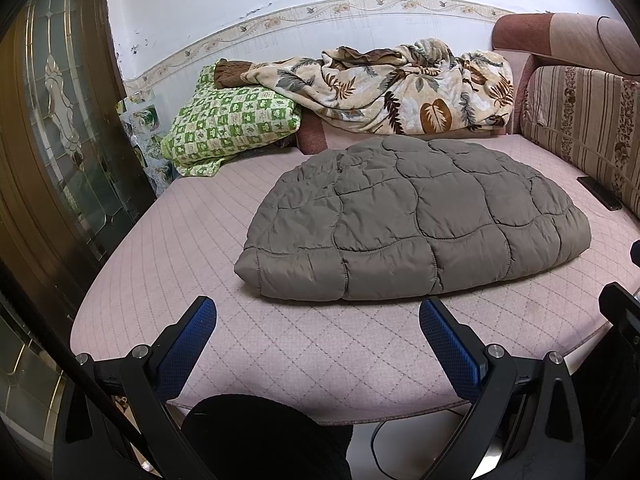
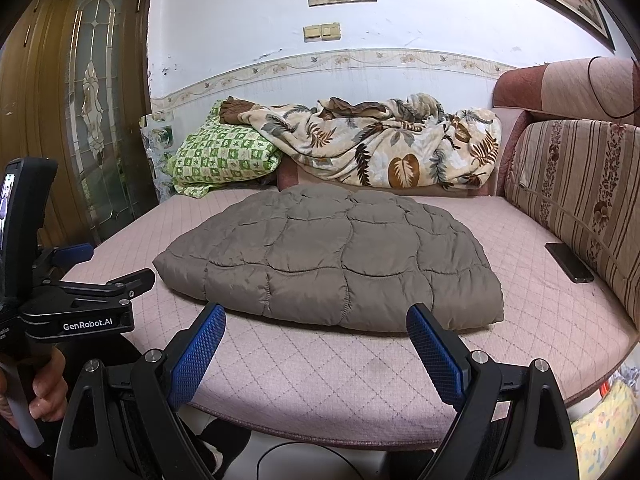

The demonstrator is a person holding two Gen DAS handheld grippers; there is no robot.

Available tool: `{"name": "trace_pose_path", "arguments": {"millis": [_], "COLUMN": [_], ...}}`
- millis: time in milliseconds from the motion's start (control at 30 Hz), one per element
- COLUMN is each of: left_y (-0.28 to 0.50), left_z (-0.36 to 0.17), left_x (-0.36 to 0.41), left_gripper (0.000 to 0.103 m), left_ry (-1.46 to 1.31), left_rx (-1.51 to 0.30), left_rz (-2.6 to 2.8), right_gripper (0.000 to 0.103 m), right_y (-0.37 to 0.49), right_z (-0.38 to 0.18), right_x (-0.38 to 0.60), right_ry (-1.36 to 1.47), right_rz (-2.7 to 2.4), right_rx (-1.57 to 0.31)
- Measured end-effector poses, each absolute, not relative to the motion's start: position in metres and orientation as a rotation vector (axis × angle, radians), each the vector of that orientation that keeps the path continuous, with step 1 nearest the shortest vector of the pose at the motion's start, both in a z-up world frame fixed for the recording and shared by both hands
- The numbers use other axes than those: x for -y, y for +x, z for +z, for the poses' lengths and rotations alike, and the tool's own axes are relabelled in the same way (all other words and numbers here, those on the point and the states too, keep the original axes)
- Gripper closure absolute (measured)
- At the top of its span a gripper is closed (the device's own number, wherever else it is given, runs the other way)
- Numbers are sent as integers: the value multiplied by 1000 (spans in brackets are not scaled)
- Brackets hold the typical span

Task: Fold large clothes

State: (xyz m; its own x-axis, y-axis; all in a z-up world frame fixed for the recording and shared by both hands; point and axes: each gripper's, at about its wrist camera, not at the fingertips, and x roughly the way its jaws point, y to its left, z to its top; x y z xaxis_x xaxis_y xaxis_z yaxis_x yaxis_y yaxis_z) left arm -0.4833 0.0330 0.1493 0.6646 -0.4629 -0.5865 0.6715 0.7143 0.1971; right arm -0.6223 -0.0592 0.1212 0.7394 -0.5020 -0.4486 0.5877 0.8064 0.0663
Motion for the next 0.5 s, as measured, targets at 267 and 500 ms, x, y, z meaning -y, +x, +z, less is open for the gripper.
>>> {"name": "trace_pose_path", "arguments": {"millis": [267, 500], "left_y": [-482, -472], "left_z": [149, 151], "left_x": [-36, -46], "left_gripper": [2, 2], "left_ry": [408, 357], "left_rx": [-548, -601], "left_rz": [-690, -736], "right_gripper": [9, 9], "right_y": [-622, -622], "right_z": [121, 118], "right_x": [60, 59], "right_ry": [210, 212], "right_rz": [-601, -599], "right_rx": [-430, -427]}}
